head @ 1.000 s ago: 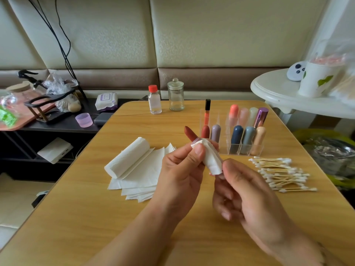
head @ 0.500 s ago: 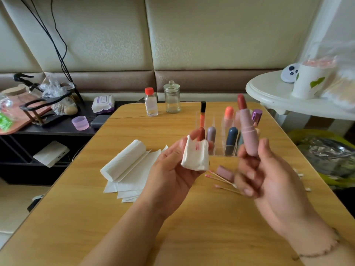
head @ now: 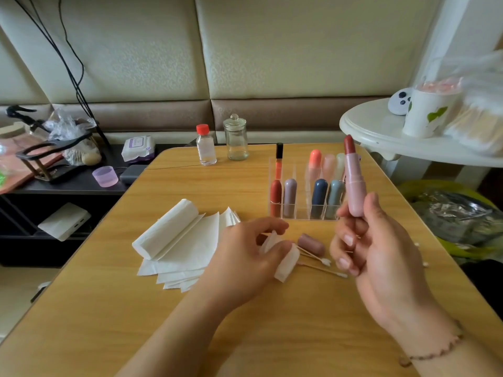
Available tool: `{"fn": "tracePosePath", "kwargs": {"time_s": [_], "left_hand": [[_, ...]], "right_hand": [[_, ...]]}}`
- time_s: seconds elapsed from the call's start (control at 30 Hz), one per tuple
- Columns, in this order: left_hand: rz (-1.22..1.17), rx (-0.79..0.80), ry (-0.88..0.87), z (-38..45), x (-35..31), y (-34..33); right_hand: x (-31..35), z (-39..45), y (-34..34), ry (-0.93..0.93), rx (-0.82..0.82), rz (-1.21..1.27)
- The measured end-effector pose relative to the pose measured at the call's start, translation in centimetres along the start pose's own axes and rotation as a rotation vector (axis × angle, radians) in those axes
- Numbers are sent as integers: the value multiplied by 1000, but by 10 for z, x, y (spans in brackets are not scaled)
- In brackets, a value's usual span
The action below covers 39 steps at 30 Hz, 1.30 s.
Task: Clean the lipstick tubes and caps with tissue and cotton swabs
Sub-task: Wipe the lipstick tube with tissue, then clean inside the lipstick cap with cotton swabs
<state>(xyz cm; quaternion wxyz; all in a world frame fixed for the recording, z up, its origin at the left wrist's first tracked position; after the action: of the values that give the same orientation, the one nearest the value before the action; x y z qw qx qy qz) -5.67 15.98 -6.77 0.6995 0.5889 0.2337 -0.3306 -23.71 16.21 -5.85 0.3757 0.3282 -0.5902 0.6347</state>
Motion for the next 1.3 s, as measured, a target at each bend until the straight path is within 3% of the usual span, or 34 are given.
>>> {"fn": "tracePosePath", "kwargs": {"time_s": [0.13,0.2,0.27,0.43,0.5,0.6,0.63,0.7,0.77,0.83,1.0,1.3], "left_hand": [[156,-318,-122,-5,-9,4],[138,-385,-185,-7,-13,6],[23,-356,-231,-8,-16,5],[-498,-92,-193,-8,-21,-6],[-638,-88,-187,-7,-22,-7],[-650,-159,-196,-4,-21,-7],[-633,-183,-185,-3,-19,-8],[-612,-206,-170,-2,-16,-8],[-548,-222,-175,-2,-15,-7],[-508,-239,-164,-1,-15,-5],[-483,-235,-127,0,-11,-4],[-477,-195,-98,1,-9,-4]], "right_hand": [[-4,0,0,-12,42,-38],[-7,-2,-4,-16,94,-104],[-12,-6,-9,-36,166,-177],[-21,-18,-24,-35,304,-376],[-17,-21,-27,-33,282,-354],[2,-16,-21,85,155,-416],[10,-10,-11,155,80,-523],[31,8,13,283,-59,-1042],[46,27,34,217,-113,-1554],[48,43,50,99,-101,-1772],[37,62,62,2,66,-1791],[44,59,63,238,189,-1855]]}}
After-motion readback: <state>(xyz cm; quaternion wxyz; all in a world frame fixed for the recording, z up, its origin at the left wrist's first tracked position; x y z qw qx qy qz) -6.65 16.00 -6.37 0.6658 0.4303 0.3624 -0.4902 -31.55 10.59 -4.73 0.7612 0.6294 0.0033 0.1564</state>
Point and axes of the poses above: each hand's wrist, its own z-axis towards the middle knuckle, its own y-axis out of the back of the hand, x = y × z, the point moved 2 cm from there along z, towards the middle knuckle, and after that the axes turned 8 degrees about z, right-handed, at the moved point
